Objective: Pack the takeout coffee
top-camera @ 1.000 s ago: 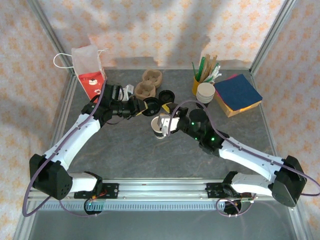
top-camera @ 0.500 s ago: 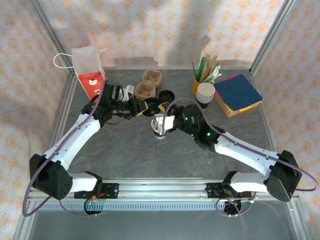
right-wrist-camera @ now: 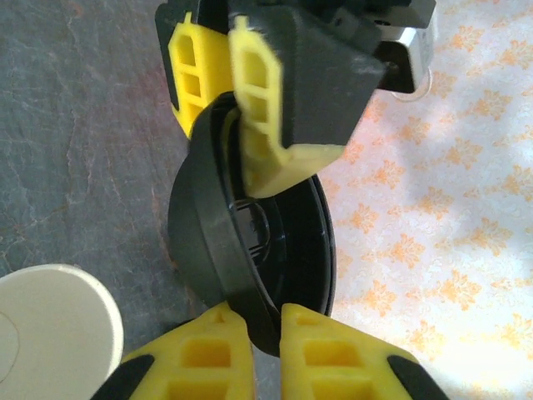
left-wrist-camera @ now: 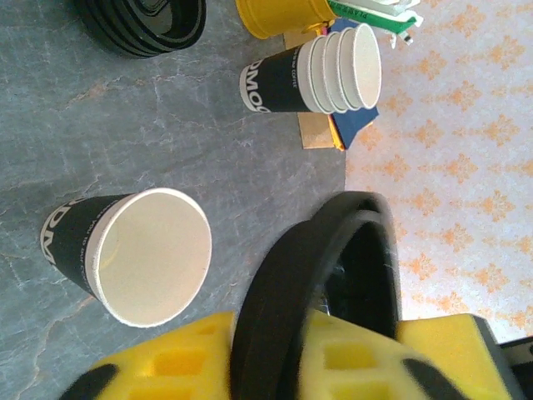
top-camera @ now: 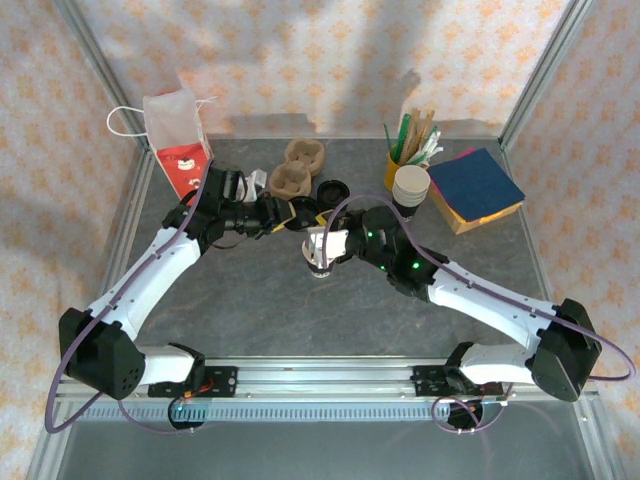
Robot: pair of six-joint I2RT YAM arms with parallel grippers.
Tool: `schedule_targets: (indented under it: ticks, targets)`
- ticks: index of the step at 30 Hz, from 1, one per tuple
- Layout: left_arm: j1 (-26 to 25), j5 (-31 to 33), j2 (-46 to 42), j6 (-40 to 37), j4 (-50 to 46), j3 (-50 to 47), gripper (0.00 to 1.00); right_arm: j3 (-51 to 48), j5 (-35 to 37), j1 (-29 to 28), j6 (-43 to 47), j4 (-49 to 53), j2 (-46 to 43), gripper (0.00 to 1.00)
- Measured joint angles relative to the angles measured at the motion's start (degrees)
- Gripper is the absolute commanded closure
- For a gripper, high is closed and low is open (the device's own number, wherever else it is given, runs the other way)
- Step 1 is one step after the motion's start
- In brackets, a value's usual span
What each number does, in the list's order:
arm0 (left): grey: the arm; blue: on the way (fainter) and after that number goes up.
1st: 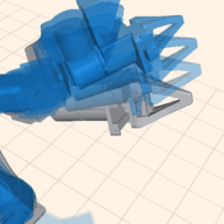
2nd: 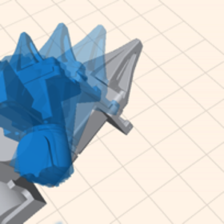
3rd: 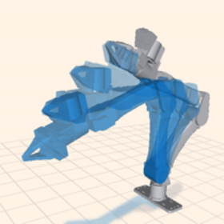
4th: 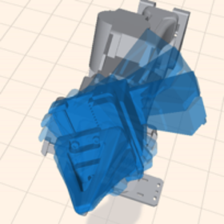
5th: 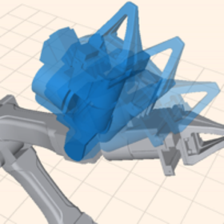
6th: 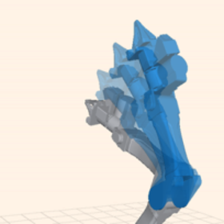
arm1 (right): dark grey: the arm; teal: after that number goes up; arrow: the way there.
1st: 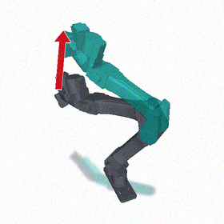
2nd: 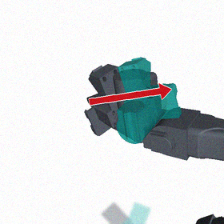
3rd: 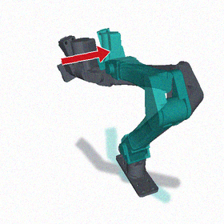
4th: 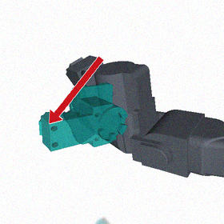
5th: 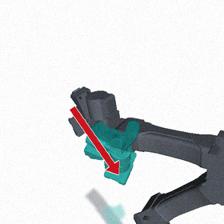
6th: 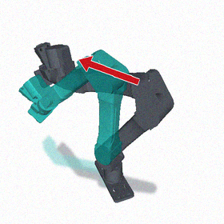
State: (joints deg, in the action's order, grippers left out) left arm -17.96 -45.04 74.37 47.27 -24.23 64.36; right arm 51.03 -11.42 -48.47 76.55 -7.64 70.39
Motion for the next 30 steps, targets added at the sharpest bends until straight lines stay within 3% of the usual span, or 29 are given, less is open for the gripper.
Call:
schedule_targets:
  ticks: [4, 9, 17, 22, 26, 30]
  targets:
    - [-0.35, -0.87, -0.07, 0.74, 1.51, 0.0, 0.35, 0.0, -0.22, -0.13, -1.77, 0.59, 0.28, 1.0]
    - [-0.42, 2.21, -1.09, -0.22, -0.17, 1.51, 0.21, 0.0, -0.7, -0.13, -6.34, 1.66, -0.11, 1.0]
    - [1.7, 23.28, -9.44, -5.22, -4.59, 5.95, 0.18, 1.11, -1.44, -0.13, -24.22, 4.44, -2.47, 1.0]
    - [1.73, 26.27, -20.92, -5.81, 6.84, -3.56, 0.16, 3.63, 0.26, -0.13, -42.18, 5.03, -4.55, 1.0]
    - [1.73, 27.52, -24.02, -6.73, 13.49, -8.83, 0.15, 11.32, 0.55, -0.11, -58.07, 10.05, -1.77, 1.0]
    - [1.73, 27.52, -23.78, -6.88, 18.12, -12.04, 0.16, 14.69, -7.41, 1.7, -70.79, 12.39, 0.5, 1.0]
